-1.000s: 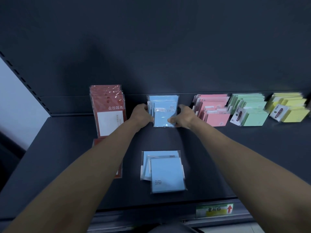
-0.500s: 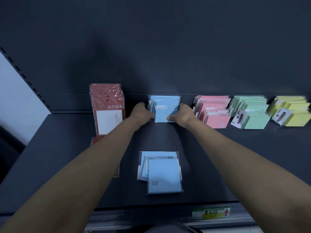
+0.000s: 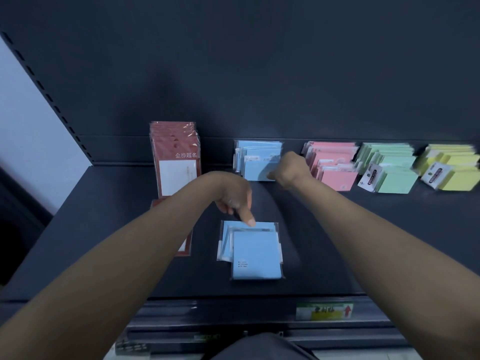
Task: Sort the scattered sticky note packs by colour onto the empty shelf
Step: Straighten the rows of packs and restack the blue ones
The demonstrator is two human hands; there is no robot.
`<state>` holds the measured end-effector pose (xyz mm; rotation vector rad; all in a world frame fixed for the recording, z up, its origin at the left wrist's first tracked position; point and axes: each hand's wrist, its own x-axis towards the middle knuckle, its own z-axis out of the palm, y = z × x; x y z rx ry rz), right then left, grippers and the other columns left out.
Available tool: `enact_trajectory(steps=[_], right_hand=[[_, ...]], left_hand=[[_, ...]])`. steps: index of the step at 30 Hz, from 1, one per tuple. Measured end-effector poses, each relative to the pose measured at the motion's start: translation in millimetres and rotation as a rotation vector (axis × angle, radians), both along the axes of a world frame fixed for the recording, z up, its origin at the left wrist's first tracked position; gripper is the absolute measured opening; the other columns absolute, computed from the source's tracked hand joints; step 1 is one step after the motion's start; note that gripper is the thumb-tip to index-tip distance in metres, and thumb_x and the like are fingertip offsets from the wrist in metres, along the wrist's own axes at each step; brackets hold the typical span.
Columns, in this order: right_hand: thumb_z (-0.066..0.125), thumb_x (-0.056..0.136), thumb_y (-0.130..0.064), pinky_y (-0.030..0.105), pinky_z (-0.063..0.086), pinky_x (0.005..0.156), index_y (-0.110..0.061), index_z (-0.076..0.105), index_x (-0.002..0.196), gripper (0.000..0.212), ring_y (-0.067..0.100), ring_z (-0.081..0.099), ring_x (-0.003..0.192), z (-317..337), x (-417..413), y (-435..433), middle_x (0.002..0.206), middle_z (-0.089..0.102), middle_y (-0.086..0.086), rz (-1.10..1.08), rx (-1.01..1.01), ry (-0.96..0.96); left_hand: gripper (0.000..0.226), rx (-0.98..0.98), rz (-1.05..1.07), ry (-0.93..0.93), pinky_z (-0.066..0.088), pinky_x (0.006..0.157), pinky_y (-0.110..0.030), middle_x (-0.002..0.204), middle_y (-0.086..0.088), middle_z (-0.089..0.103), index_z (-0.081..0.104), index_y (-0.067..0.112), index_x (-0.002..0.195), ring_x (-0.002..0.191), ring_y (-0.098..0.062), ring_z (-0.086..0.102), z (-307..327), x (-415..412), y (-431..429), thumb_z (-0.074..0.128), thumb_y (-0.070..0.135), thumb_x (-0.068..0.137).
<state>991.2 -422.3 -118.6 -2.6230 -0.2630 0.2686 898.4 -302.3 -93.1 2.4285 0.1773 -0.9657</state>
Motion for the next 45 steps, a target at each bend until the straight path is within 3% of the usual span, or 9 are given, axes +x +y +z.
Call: enact_trajectory(steps=[4,10,16,20,27,30,34,38,45], right_hand=[[0.066,0.08,-0.017,0.025,0.037,0.047,-0.007,0.051,0.07,0.021,0.025,0.055,0.072,0,-8,2,0.081,0.054,0.01,0.069,-0.06,0.035],[0.066,0.082,-0.013,0.013,0.031,0.03,-0.012,0.045,0.063,0.028,0.021,0.05,0.043,-3,-15,1,0.059,0.048,0.007,0.059,0.017,0.153],[0.068,0.081,-0.016,0.027,0.042,0.058,-0.008,0.056,0.086,0.015,0.025,0.055,0.068,-7,-17,-4,0.078,0.056,0.01,0.068,0.045,0.105],[0.069,0.085,-0.021,0.025,0.045,0.05,-0.007,0.053,0.073,0.024,0.023,0.052,0.05,1,-17,-7,0.064,0.054,0.01,0.076,0.187,0.214],[0.065,0.081,-0.055,0.023,0.048,0.057,-0.007,0.063,0.092,0.049,0.016,0.051,0.064,13,-26,-13,0.074,0.058,0.006,0.204,0.332,0.433],[0.076,0.079,-0.031,0.024,0.05,0.065,-0.013,0.056,0.106,0.037,0.016,0.052,0.072,10,-28,-15,0.082,0.056,0.007,0.221,0.345,0.485],[0.076,0.076,-0.003,0.032,0.053,0.075,-0.004,0.044,0.127,0.06,0.019,0.053,0.081,0,-29,-15,0.09,0.053,0.005,0.165,0.317,0.464],[0.081,0.072,-0.005,0.038,0.051,0.094,-0.004,0.035,0.138,0.08,0.022,0.058,0.096,-7,-24,-13,0.101,0.055,0.004,0.145,0.332,0.415],[0.08,0.075,-0.017,0.023,0.042,0.085,-0.006,0.05,0.127,0.061,0.016,0.053,0.097,-10,-15,-21,0.119,0.057,0.005,0.173,0.193,0.297]], left_hand=[[0.075,0.148,-0.145,0.111,0.042,0.101,-0.035,0.136,-0.005,0.047,0.044,0.009,0.134,0.122,-0.025,0.047,-3,-14,-13,0.077,0.039,0.073],[0.092,0.214,-0.167,0.007,0.04,0.1,-0.034,0.142,-0.005,0.04,0.031,0.008,0.141,0.127,-0.026,0.042,-11,-30,-20,0.079,0.041,0.07],[0.08,0.21,-0.169,0.023,0.044,0.098,-0.036,0.126,-0.005,0.052,0.046,0.005,0.128,0.11,-0.024,0.051,-12,-35,-19,0.08,0.043,0.067],[0.089,0.143,-0.068,-0.024,0.042,0.092,-0.032,0.141,-0.005,0.041,0.033,0.01,0.139,0.121,-0.026,0.045,-8,-38,-17,0.082,0.033,0.069],[0.075,0.036,0.273,-0.414,0.036,0.058,-0.023,0.106,-0.001,0.047,0.037,0.007,0.123,0.092,-0.019,0.048,0,-28,9,0.084,0.018,0.066],[0.065,-0.03,0.353,-0.535,0.033,0.053,-0.024,0.095,0.0,0.048,0.037,0.01,0.106,0.082,-0.016,0.047,-7,-21,13,0.085,0.014,0.062],[0.061,-0.101,0.405,-0.611,0.039,0.056,-0.025,0.088,0.003,0.05,0.038,0.011,0.102,0.077,-0.013,0.049,-14,-14,11,0.085,0.014,0.062],[0.051,-0.256,0.441,-0.564,0.047,0.075,-0.029,0.107,-0.003,0.057,0.048,0.014,0.107,0.094,-0.017,0.056,-13,-7,17,0.082,0.012,0.068],[0.027,-0.369,0.618,-0.62,0.047,0.061,-0.023,0.096,-0.009,0.061,0.064,0.004,0.106,0.076,-0.012,0.055,-17,-2,35,0.052,-0.009,0.087]])
